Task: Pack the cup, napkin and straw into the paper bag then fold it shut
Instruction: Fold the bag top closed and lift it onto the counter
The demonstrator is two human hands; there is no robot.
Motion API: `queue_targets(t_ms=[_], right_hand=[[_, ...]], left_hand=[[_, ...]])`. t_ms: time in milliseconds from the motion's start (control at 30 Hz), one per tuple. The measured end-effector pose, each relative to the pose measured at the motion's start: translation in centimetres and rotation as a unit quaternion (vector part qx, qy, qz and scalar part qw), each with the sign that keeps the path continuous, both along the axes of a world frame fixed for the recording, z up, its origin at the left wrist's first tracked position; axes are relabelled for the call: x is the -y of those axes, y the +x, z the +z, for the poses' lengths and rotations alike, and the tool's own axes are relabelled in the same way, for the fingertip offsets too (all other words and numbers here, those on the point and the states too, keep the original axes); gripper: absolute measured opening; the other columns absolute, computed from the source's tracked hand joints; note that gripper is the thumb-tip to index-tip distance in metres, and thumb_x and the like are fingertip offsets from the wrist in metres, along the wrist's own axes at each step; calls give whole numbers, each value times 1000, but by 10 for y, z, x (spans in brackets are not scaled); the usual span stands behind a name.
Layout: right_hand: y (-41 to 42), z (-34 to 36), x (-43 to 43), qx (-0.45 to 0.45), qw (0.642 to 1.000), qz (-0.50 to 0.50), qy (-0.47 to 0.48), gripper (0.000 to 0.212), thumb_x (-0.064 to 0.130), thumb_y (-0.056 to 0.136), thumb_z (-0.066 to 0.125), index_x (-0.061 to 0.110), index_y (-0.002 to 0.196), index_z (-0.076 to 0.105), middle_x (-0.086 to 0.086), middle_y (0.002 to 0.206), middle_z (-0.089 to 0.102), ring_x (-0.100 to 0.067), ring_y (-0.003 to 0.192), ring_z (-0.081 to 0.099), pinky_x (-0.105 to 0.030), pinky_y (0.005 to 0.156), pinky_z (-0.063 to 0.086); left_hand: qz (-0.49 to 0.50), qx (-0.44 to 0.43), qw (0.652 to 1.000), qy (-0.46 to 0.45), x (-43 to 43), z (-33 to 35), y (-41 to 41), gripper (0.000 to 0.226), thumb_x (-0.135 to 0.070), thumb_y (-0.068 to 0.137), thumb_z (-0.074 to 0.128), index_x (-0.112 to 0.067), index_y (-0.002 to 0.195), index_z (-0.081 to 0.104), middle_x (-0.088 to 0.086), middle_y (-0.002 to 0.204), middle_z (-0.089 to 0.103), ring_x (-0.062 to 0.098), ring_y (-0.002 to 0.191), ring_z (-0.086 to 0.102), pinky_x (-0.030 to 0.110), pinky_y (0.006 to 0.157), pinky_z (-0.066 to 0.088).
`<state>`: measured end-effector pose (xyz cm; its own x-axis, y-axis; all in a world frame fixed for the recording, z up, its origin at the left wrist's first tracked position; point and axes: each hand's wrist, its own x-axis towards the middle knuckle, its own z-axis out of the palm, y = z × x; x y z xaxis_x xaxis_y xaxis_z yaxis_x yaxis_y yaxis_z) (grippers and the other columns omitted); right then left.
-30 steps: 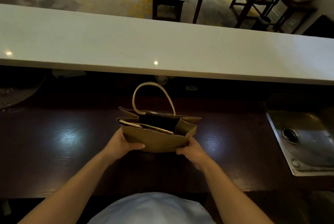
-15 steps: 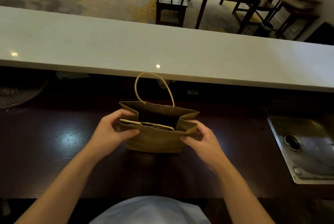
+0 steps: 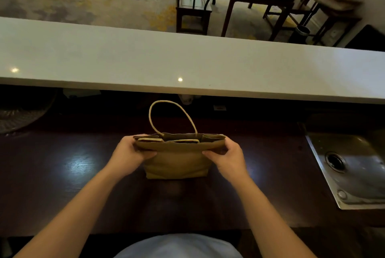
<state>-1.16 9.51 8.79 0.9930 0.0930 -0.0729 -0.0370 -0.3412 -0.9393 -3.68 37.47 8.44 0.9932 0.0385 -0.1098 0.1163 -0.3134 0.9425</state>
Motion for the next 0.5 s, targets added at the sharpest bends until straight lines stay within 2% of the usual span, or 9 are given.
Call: queue_targets(t_ms=[33,67,133,167,233,300,333,400,500], right_hand=[[0,-3,-2,22,999,-16,-22,36,5,75,78,38,89,74,7,92,73,-21,96,67,-34,79,59],[2,-8,-2,54,998,-29,-36,44,-2,74,73,42,80,75,11,86,73,-24,91,67,-32,76,57],[4,-12,1,111,992,-43,-36,55,-5,69,69,49,75,75,18,82,71,-26,86,66,-29,74,54],[2,-9,4,123,991,-44,-28,51,-1,68,71,49,76,76,19,83,71,-25,86,66,-26,76,53],[-1,-7,13,137,989,-50,-19,40,-1,67,77,38,76,80,13,85,71,-25,90,64,-18,79,50],[-3,-8,25,129,990,-50,-14,26,-14,66,77,8,78,81,-6,94,69,-19,92,64,-10,79,47],[-5,-10,31,122,991,-52,-3,22,-19,66,74,-3,81,79,-14,97,66,-9,92,64,-7,78,46],[-7,-14,38,112,992,-64,3,23,-21,67,72,-7,84,77,-17,102,62,6,90,60,-6,76,45],[-9,-18,42,96,992,-77,0,30,-20,68,72,4,85,79,-14,108,62,7,88,57,-6,77,45]], left_hand=[[10,2,1000,10,2,-4,2,54,11,73,75,-42,86,77,-5,93,78,9,93,70,30,84,56],[12,7,1000,6,6,-4,2,50,15,74,71,-33,87,80,3,101,75,10,95,69,26,85,55],[-7,23,999,-24,15,-1,5,35,24,72,64,-1,94,76,17,110,67,2,92,68,12,79,51],[-17,30,999,-37,17,0,6,34,26,69,64,5,96,72,18,110,65,-2,92,68,9,78,50],[-43,30,997,-54,19,2,7,37,23,67,68,-5,90,75,11,109,67,-2,95,68,10,79,50],[-49,15,996,-75,19,-3,7,39,20,68,70,-16,79,79,6,108,69,4,97,69,12,78,51],[-37,8,996,-81,20,-6,7,39,21,69,70,-17,75,79,6,108,70,5,97,70,13,76,52],[-21,1,996,-90,24,-9,7,36,22,71,68,-12,72,79,8,108,69,7,97,70,13,74,54],[-29,15,998,-54,23,-19,7,45,20,74,67,-22,72,81,3,113,70,15,105,68,17,79,55]])
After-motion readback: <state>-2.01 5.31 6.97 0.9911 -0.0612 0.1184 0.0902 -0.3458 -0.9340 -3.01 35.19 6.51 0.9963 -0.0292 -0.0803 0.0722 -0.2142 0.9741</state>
